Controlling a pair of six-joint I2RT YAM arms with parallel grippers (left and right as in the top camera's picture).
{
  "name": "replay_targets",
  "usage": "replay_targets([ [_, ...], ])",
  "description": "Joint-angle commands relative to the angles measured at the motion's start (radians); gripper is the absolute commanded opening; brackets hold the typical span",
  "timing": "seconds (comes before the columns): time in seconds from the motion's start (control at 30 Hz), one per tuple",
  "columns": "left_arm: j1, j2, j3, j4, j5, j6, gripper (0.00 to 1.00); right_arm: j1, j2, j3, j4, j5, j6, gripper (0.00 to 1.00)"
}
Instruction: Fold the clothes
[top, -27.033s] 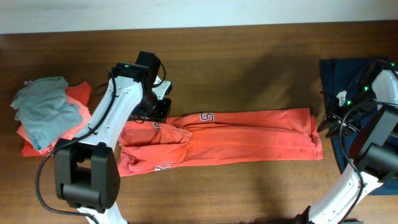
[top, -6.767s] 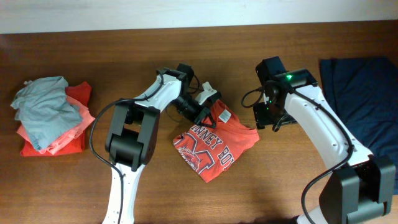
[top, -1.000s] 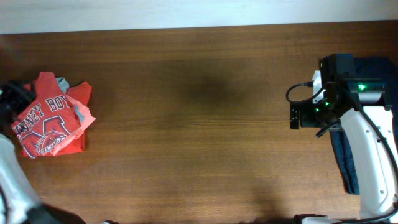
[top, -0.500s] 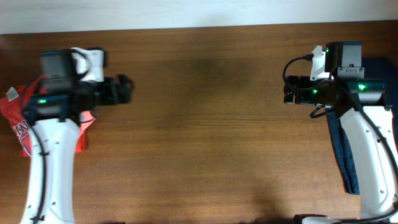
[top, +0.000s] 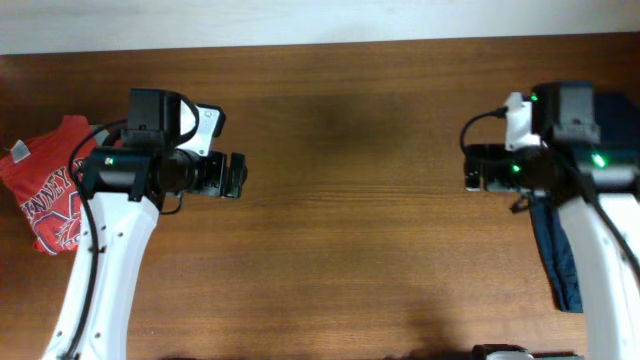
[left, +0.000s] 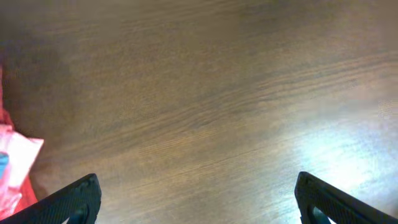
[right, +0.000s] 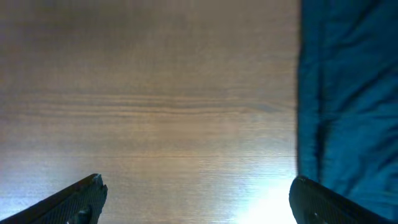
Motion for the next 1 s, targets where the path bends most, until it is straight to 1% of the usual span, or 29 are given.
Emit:
replay_targets([
  [0.0, -0.013, -0.150, -0.044, 0.006, 0.033, 0.063, 0.99, -0.003, -0.200, -0.049, -0.005, 0.031, 0.034, 0.99],
  [0.13, -0.013, -0.320, -0.164, 0.070, -0.006, 0.011, 0.99, -0.003, -0.361, -0.171, 0.003, -0.025, 0.037, 0.99],
  [0.3, -0.013, -0.572, -0.349, 0.128, -0.018, 0.011, 0.99, -0.003, -0.580, -0.356, 0.013, -0.041, 0.037, 0.99],
  [0.37, -0.013, -0.719, -0.451, 0.143, -0.019, 0.011, 0.99, -0.004, -0.684, -0.414, 0.013, -0.039, 0.037, 0.99],
  [0.47, -0.013, -0.813, -0.512, 0.163, -0.019, 0.012, 0.99, -0.004, -0.741, -0.426, -0.015, -0.034, 0.037, 0.99],
  [0.6, -0.013, -0.861, -0.523, 0.153, -0.019, 0.012, 0.99, -0.003, -0.766, -0.426, -0.041, -0.034, 0.037, 0.99],
  [0.97, -0.013, -0.861, -0.523, 0.153, -0.019, 0.011, 0.99, -0.003, -0.764, -0.426, -0.041, -0.034, 0.037, 0.99],
])
